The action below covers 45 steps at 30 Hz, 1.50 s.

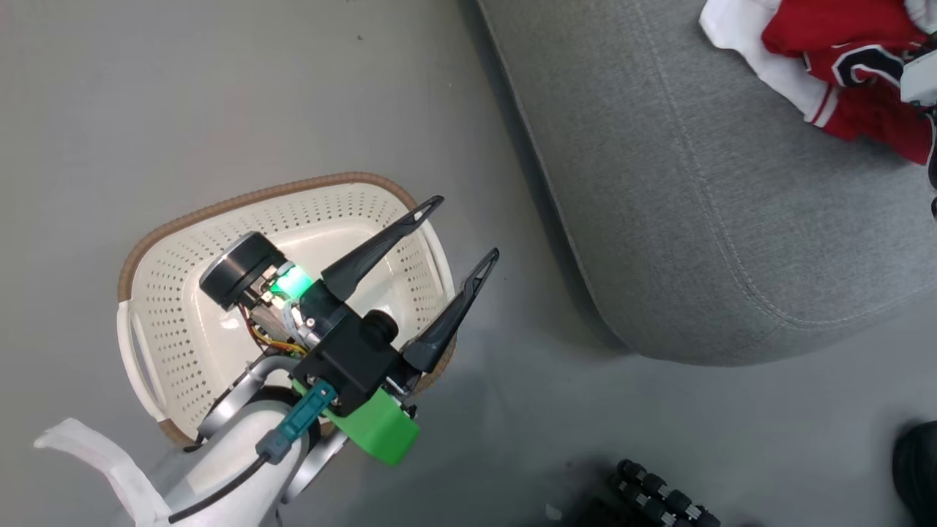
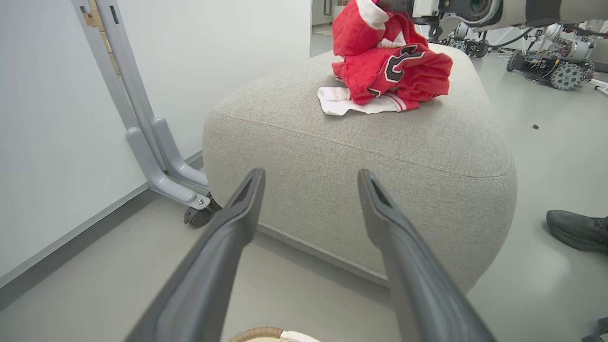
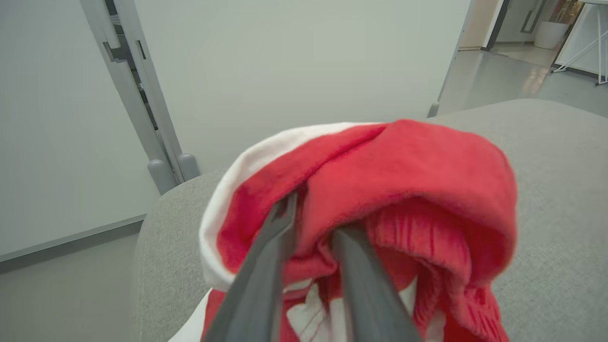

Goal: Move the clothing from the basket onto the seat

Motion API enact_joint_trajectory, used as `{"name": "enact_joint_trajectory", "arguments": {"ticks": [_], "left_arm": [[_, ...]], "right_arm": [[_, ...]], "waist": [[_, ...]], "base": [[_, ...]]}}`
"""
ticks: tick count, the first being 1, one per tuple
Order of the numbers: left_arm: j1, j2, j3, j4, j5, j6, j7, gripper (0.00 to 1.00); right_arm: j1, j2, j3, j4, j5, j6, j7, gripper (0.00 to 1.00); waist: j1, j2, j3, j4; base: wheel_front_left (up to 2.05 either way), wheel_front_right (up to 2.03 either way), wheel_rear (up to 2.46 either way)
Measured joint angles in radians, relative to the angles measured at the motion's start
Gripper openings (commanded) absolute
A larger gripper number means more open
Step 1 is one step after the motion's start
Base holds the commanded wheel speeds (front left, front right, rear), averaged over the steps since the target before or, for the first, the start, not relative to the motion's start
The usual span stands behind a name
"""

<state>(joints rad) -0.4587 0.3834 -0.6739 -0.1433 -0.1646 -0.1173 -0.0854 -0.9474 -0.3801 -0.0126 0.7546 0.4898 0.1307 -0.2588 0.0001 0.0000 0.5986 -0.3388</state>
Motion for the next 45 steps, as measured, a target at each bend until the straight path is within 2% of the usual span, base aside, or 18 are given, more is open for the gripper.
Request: {"name": "enact_joint_trajectory", "arguments": {"ticks": [1,5,14,19,26,34,45], "left_arm": [[-0.005,0.001,0.005,0.013,0.004,0.011,-0.009,1.0],[-0.008,0.001,0.016,0.028,0.004,0.026,-0.024,1.0],[0.027,-0.03,0.04,0.112,-0.029,0.077,-0.097,1.0],[0.068,-0.072,0.055,0.181,-0.081,0.096,-0.142,1.0],[0.121,-0.118,0.106,0.277,-0.125,0.127,-0.173,1.0],[0.214,-0.162,0.247,0.285,-0.137,0.161,-0.177,1.0],[0.346,-0.212,0.466,0.276,-0.107,0.164,-0.179,1.0]], "right_arm": [[0.025,0.023,-0.044,-0.007,-0.002,0.0,-0.003,1.0],[0.101,0.058,-0.082,-0.056,-0.034,0.0,-0.004,1.0],[0.354,0.171,-0.161,-0.319,-0.18,0.0,-0.004,1.0],[0.496,0.24,-0.148,-0.455,-0.22,0.001,-0.004,1.0],[0.671,0.286,-0.109,-0.588,-0.287,0.001,-0.004,1.0],[0.809,0.316,-0.045,-0.695,-0.343,0.001,0.026,1.0],[0.901,0.328,-0.016,-0.79,-0.38,0.001,0.09,1.0]], "waist": [[0.0,0.0,0.035,0.026],[0.0,0.0,0.043,0.038],[-0.0001,0.0,-0.035,0.038],[-0.0002,0.0,-0.106,0.045],[-0.0002,0.0,-0.206,0.076],[-0.0002,0.0,-0.302,0.151],[-0.0002,0.0,-0.397,0.277]], "base": [[0.0,0.0,0.0],[0.0,0.0,0.0],[0.0,0.0,0.0],[0.0,0.0,0.0],[0.0,0.0,0.0],[0.0,0.0,0.0],[0.0,0.0,0.0]]}}
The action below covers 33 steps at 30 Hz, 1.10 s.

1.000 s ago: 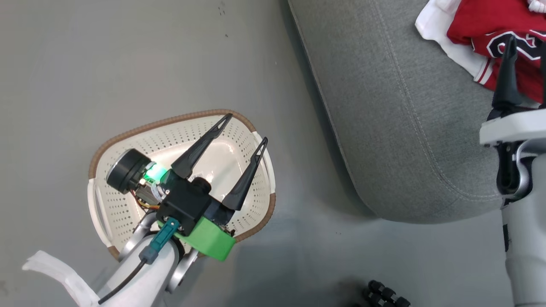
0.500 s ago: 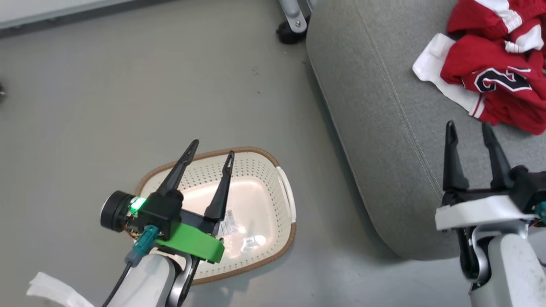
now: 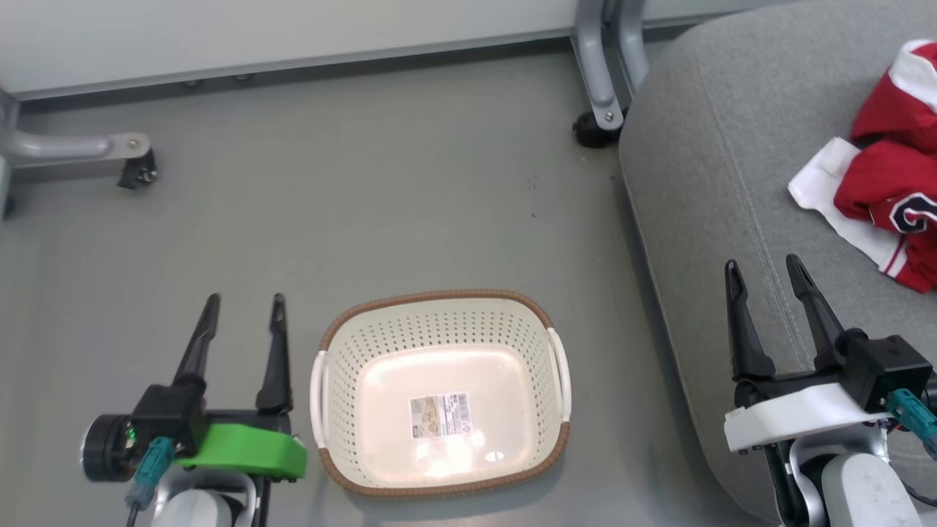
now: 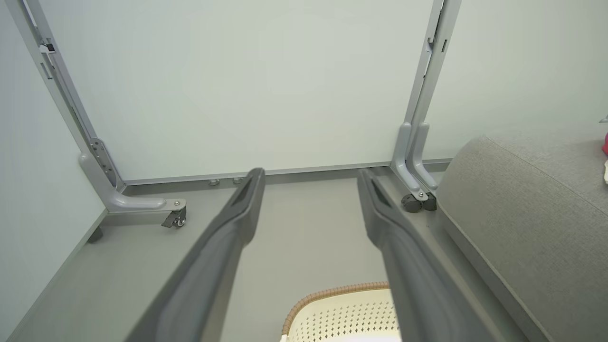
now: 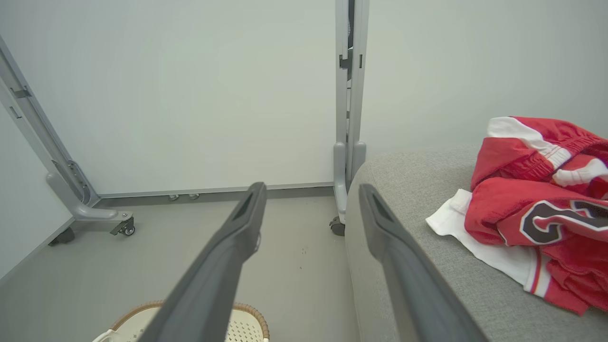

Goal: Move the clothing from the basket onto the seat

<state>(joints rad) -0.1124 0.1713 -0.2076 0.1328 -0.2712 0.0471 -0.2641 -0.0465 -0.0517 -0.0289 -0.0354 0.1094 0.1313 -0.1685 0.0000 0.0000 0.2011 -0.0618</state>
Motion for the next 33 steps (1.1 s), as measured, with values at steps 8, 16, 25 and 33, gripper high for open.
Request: {"name": "enact_joint_trajectory", "arguments": {"ticks": [8,16,25,33], "left_arm": [[0.095,-0.033,0.097,-0.012,0.04,-0.038,0.0,1.0],[0.175,-0.062,0.115,-0.002,0.084,-0.064,0.0,1.0],[0.2,-0.071,0.146,0.05,0.099,-0.1,0.0,1.0],[0.208,-0.086,0.161,0.064,0.111,-0.118,0.0,1.0]], "right_arm": [[0.072,0.002,0.007,-0.033,0.0,0.0,0.039,1.0],[0.143,0.002,0.016,-0.043,0.014,0.0,0.069,1.0],[0.19,0.002,0.027,-0.049,0.02,0.0,0.089,1.0],[0.205,0.002,0.033,-0.057,0.02,0.0,0.097,1.0]], "waist": [[0.0,0.0,-0.082,0.051],[0.0,0.0,-0.161,0.064],[0.0,0.0,-0.212,0.062],[0.0,0.0,-0.219,0.063]], "base": [[0.0,0.0,0.0],[0.0,0.0,0.0],[0.0,0.0,0.0],[0.0,0.0,0.0]]}}
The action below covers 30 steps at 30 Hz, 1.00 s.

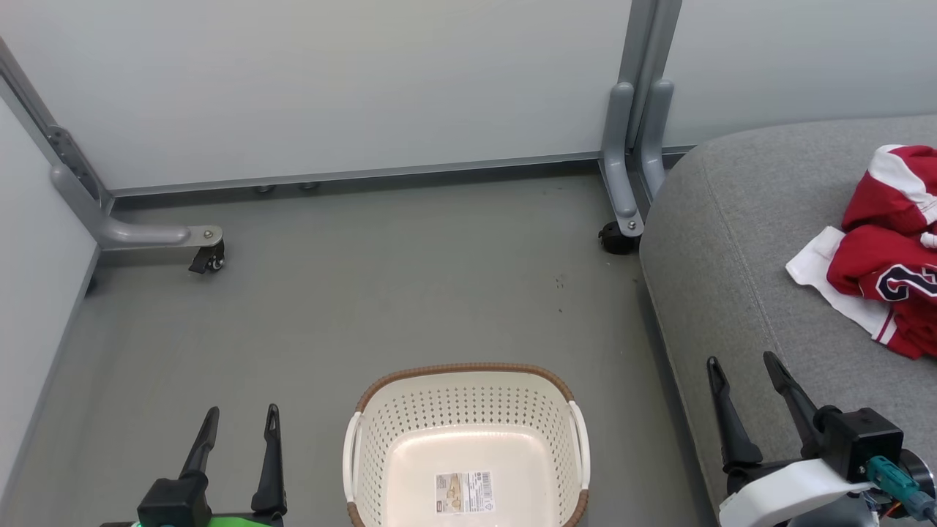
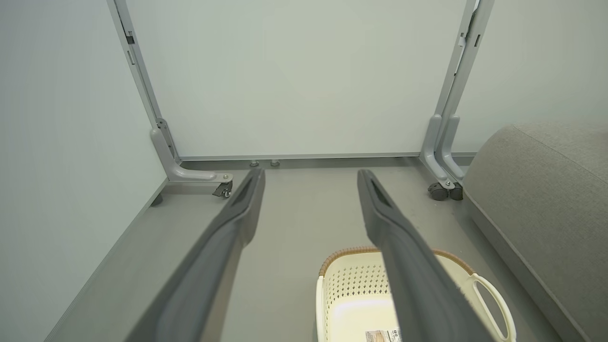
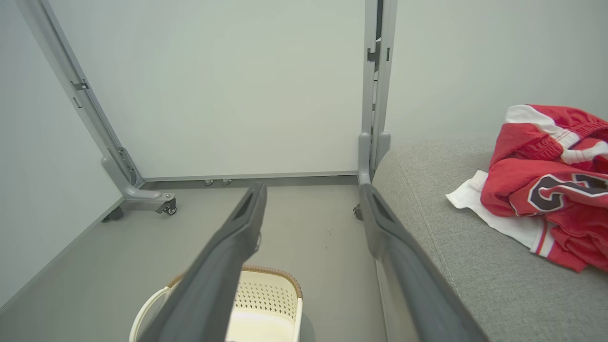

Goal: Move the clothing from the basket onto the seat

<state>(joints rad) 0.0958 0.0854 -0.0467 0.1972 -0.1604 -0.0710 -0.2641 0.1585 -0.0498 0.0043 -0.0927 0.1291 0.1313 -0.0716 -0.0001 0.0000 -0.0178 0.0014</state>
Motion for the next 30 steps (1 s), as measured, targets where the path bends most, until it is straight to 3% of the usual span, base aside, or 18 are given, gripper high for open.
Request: {"name": "enact_joint_trajectory", "arguments": {"ticks": [19,20,25,30], "left_arm": [[0.0,-0.014,0.031,0.026,0.031,-0.017,0.0,1.0],[0.0,-0.014,0.031,0.029,0.032,-0.017,0.0,0.0],[0.001,-0.016,0.03,0.068,0.021,-0.017,0.01,0.0],[-0.001,-0.017,0.044,0.072,-0.081,-0.017,0.041,0.0]], "right_arm": [[0.0,0.0,0.004,-0.007,-0.008,0.0,0.007,1.0],[0.0,0.0,0.004,-0.006,-0.008,0.0,0.009,0.0],[0.005,0.006,0.008,0.03,0.007,0.0,0.009,0.0],[0.003,0.002,0.008,0.048,0.117,0.0,0.013,0.0]], "waist": [[0.0,0.0,0.003,0.003],[0.0,0.0,0.003,0.003],[0.0,0.0,0.003,0.003],[0.0,0.0,0.004,0.003]], "base": [[0.0,0.0,0.0],[0.0,0.0,0.0],[0.0,0.0,0.0],[0.0,0.0,0.0]]}}
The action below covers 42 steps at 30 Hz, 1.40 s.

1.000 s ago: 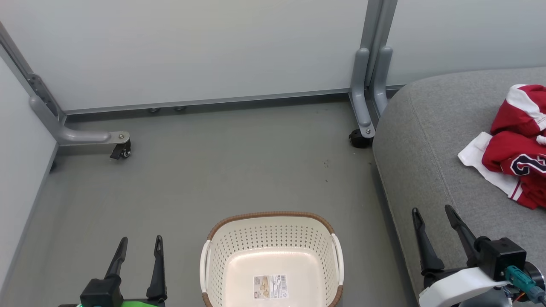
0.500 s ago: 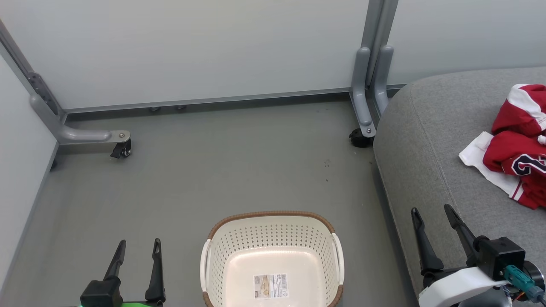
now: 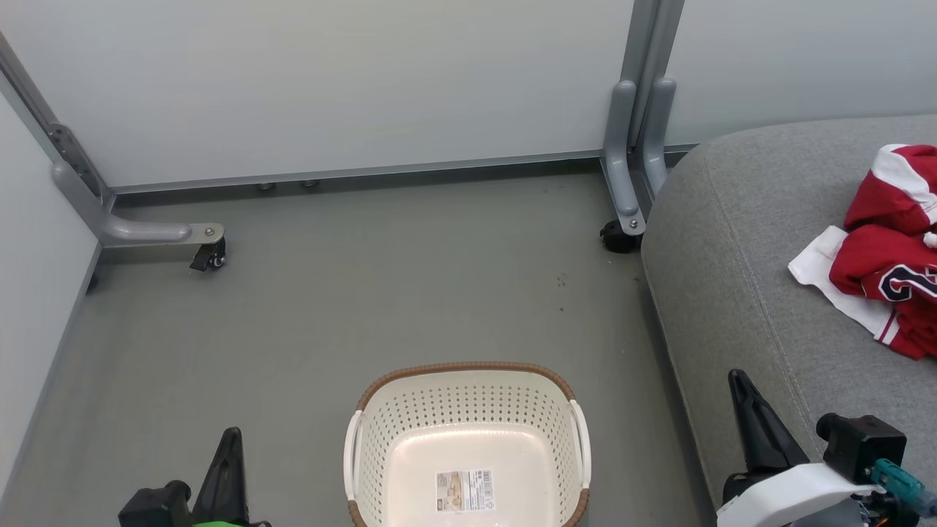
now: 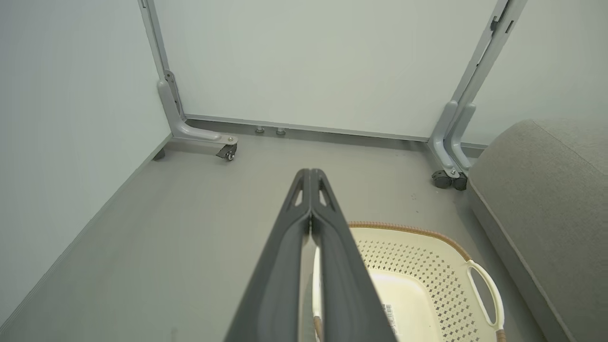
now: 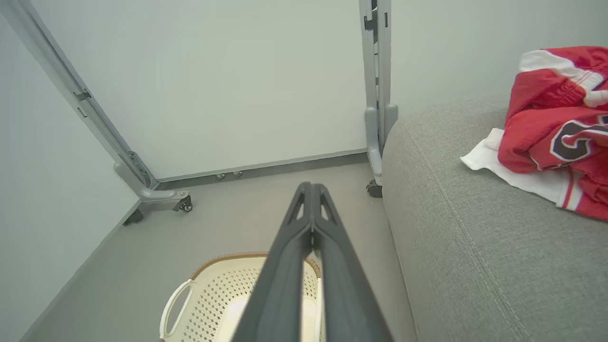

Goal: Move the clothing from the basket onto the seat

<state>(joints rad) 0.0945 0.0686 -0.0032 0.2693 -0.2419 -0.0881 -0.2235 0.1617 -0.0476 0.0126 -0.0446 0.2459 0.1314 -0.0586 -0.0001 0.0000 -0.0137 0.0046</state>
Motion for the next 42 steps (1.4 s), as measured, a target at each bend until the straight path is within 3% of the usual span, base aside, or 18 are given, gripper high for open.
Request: {"name": "enact_joint_trajectory", "arguments": {"ticks": [20,42], "left_arm": [[-0.037,-0.009,0.025,-0.007,-0.352,-0.009,0.081,0.0],[-0.088,-0.012,0.052,-0.011,-0.658,-0.018,0.159,0.0]], "right_arm": [[-0.065,-0.023,-0.002,0.077,0.377,0.0,0.022,0.0],[-0.124,-0.031,-0.017,0.139,0.693,-0.001,0.049,0.0]], "waist": [[0.0,0.0,0.003,-0.001],[0.0001,0.0,0.006,-0.002]], "base": [[0.0,0.0,0.0],[0.0,0.0,0.0]]}}
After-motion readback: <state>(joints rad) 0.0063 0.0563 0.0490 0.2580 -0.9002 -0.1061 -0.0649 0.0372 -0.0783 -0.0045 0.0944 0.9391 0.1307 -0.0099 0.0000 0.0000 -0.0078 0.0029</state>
